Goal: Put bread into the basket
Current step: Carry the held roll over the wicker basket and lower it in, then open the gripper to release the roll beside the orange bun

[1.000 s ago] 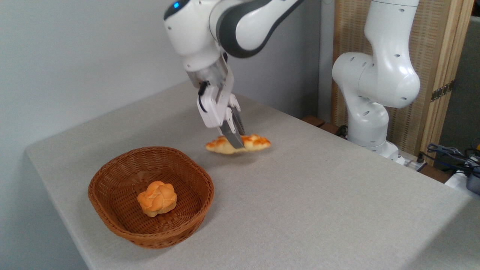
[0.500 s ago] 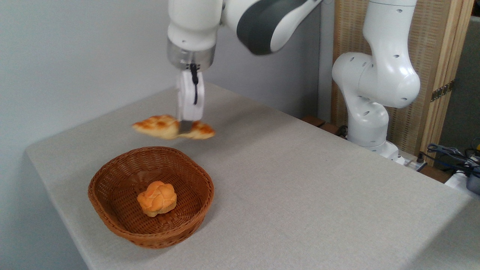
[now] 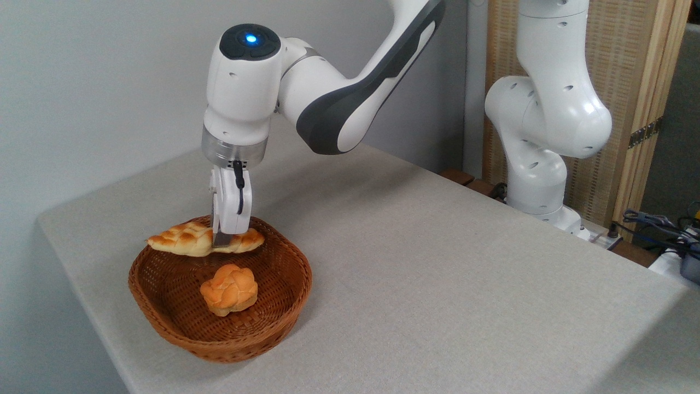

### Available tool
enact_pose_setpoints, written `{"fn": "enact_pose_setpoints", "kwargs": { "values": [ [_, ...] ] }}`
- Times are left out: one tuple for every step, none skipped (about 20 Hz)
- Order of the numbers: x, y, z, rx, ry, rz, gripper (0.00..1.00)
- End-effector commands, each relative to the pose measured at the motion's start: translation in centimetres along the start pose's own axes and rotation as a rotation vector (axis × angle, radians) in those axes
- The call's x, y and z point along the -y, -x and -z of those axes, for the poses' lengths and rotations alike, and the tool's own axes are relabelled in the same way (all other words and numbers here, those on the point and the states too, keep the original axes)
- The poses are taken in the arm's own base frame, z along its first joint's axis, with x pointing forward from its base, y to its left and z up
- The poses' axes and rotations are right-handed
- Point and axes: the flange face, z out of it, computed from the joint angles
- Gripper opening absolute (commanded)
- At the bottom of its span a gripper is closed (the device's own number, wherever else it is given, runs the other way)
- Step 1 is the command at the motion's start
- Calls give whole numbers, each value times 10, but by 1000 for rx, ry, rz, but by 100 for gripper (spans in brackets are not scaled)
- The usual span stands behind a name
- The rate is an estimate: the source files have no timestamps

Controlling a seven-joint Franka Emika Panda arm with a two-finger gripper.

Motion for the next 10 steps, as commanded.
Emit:
{"fn": "enact_pose_setpoints", "kwargs": {
  "values": [
    [4, -4, 8, -15, -17, 1, 100],
    [4, -4, 8, -9, -19, -5, 100],
    [4, -3, 8, 2, -21, -15, 100],
    [4, -3, 8, 10, -23, -22, 100],
    [4, -3, 8, 14, -25, -26, 100],
    [4, -3, 8, 19, -26, -31, 100],
    [5, -1, 9, 27, -32, -35, 100],
    [7, 0, 14, 28, -41, -36, 100],
    [9, 0, 20, 24, -51, -33, 100],
    [10, 0, 25, 20, -59, -27, 100]
  ]
}}
